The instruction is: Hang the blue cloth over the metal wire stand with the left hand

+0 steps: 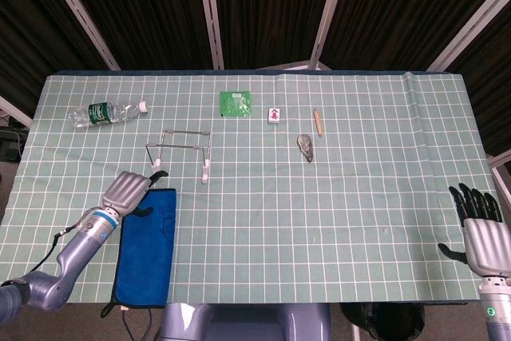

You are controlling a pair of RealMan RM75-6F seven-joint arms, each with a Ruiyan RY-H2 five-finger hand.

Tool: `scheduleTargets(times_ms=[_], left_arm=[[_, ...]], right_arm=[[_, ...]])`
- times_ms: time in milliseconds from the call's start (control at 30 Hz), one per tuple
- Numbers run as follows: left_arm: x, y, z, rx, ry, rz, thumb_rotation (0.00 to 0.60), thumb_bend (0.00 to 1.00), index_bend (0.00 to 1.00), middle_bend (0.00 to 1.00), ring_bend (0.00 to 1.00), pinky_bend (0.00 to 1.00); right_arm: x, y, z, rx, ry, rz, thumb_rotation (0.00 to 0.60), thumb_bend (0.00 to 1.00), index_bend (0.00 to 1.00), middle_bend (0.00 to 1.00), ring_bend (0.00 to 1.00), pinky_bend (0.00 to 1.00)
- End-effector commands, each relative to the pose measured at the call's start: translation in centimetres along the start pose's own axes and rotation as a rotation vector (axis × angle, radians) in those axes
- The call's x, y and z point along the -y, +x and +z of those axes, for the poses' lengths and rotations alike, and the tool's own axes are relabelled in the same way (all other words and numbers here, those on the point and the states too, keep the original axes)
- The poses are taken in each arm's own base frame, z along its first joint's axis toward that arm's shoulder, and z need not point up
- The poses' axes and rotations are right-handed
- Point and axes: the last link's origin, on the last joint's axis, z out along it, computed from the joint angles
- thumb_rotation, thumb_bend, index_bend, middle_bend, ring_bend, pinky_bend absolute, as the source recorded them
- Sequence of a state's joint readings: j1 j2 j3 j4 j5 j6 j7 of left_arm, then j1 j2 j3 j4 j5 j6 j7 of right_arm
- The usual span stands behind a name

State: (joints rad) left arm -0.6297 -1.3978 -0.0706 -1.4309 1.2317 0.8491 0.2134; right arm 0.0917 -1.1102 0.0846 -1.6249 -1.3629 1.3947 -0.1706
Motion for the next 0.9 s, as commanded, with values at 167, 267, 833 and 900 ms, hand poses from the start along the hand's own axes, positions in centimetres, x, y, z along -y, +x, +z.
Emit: scheduleTargets(times_ms=[167,267,833,900], left_arm=[[-0.3,-0.9,1.3,0.009,0.009,0.009,0.600,0.37,0.26,0.91,0.93,1.00],[-0.4,-1.1,1.6,0.012,0.012,0.006,0.600,0.38,0.27,0.91,0.93,1.00],[-1.1,-2.4,3.2,0.035,0.012,-0.017,0.600,0.42,0.33,0.91,0.92,1.00],[-1.1,-2.4,3.3,0.030,0.011,-0.007,0.600,0.42,0.33,0.91,0.92,1.00]], right_arm=[[0.0,-0.2,0.1,0.005,0.000,-0.004,0.600,0.00,0.00,0.00,0.00,0.00],[0.0,-0.2,0.1,0.006,0.000,-0.005,0.600,0.00,0.00,0.00,0.00,0.00],[-0.2,-0.4,0.4,0.013,-0.012,-0.009,0.600,0.00,0.00,0.00,0.00,0.00],[-0.2,-0.4,0.4,0.014,-0.013,-0.009,0.600,0.00,0.00,0.00,0.00,0.00]])
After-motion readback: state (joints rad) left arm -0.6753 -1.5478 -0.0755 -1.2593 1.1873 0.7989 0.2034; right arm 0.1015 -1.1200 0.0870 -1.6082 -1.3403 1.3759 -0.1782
